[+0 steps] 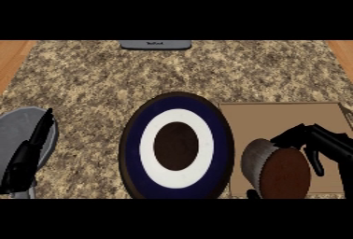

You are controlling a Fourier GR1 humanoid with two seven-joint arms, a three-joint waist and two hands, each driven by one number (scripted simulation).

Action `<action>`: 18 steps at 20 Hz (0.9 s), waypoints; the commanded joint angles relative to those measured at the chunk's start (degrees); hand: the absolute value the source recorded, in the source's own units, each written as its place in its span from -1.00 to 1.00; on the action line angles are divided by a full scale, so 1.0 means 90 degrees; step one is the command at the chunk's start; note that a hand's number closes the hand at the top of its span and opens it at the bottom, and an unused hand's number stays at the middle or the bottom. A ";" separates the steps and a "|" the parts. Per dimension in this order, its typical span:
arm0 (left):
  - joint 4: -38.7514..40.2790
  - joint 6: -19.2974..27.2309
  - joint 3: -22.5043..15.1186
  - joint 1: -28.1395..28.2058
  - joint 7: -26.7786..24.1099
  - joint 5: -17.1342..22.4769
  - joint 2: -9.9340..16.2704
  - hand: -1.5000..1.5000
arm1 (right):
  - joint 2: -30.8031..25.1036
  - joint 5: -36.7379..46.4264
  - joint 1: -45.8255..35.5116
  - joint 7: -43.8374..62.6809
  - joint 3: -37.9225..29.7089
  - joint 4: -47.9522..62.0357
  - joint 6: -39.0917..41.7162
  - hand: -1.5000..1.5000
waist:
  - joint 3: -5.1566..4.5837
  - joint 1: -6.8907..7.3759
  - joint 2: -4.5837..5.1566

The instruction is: Pick the cupcake from the tray and place it in the plate

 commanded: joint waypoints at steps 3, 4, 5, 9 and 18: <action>-0.0240 0.0064 -0.0044 0.0186 0.0029 -0.0086 -0.0139 0.00 | 0.0894 0.1537 -0.1448 0.1612 0.1464 0.0683 0.0088 1.00 | 0.0005 0.0038 -0.0006; -0.0094 0.0031 -0.0136 0.0107 -0.0028 -0.0153 -0.0139 0.00 | 0.0983 0.1604 -0.1868 0.2067 0.1729 0.0739 0.0440 1.00 | -0.0002 0.0054 -0.0006; -0.0272 0.0217 -0.0265 -0.0068 0.0370 -0.0310 -0.0307 0.00 | 0.1149 0.1542 -0.2062 0.1993 0.1615 0.1064 0.0431 1.00 | 0.0006 0.0023 -0.0002; -0.0834 0.0081 -0.0299 0.0529 0.0382 -0.0255 -0.0329 0.00 | 0.1571 0.1725 -0.2384 0.1829 0.1775 0.2314 0.0369 1.00 | 0.0011 0.0053 -0.0003; -0.0431 -0.0009 -0.0155 0.0065 0.0329 -0.0186 -0.0287 0.00 | 0.1770 0.0640 -0.2349 0.1978 0.2363 0.3959 -0.1650 1.00 | 0.0017 0.0060 0.0015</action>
